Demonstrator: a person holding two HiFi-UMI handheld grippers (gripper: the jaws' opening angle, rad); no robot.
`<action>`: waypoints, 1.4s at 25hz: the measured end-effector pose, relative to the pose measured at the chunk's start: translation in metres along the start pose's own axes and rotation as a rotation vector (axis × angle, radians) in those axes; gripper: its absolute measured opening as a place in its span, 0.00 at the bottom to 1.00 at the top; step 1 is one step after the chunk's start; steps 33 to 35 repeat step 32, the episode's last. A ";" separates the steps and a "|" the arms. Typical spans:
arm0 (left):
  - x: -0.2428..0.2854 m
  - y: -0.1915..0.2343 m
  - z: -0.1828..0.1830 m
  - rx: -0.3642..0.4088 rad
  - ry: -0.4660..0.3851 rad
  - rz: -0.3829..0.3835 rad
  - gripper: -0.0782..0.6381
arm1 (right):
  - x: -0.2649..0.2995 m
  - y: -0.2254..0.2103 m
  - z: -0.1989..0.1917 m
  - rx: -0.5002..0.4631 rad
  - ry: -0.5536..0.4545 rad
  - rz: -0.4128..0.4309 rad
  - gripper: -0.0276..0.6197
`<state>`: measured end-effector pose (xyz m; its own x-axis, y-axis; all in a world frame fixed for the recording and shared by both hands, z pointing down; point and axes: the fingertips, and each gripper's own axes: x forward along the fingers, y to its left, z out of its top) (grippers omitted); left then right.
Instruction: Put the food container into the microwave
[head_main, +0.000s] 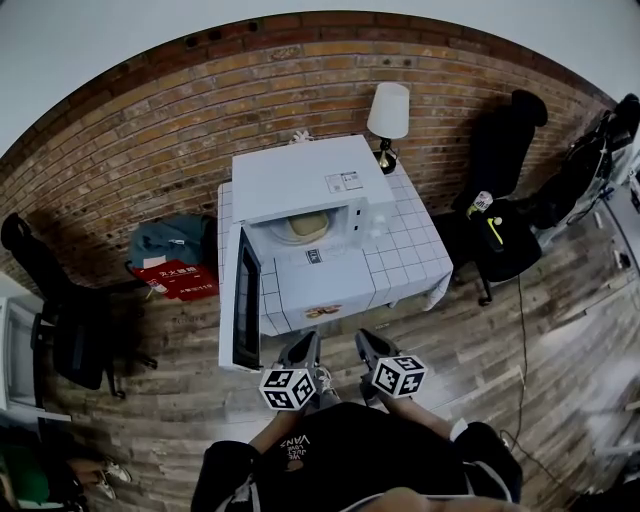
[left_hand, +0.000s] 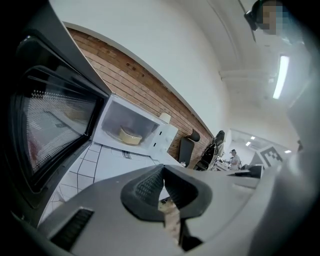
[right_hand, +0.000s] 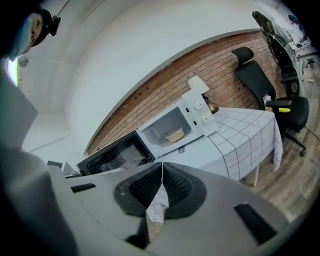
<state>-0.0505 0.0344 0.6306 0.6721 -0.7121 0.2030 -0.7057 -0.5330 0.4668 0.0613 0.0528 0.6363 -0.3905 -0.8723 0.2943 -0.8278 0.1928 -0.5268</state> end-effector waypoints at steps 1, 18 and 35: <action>-0.003 -0.002 -0.002 0.002 0.003 -0.001 0.12 | -0.003 0.001 -0.002 0.000 0.000 0.000 0.05; -0.017 -0.010 -0.009 -0.002 0.003 0.001 0.12 | -0.016 0.002 -0.016 -0.002 0.000 -0.016 0.05; -0.016 -0.010 -0.007 0.000 0.005 0.006 0.12 | -0.013 0.001 -0.014 -0.024 0.002 -0.017 0.05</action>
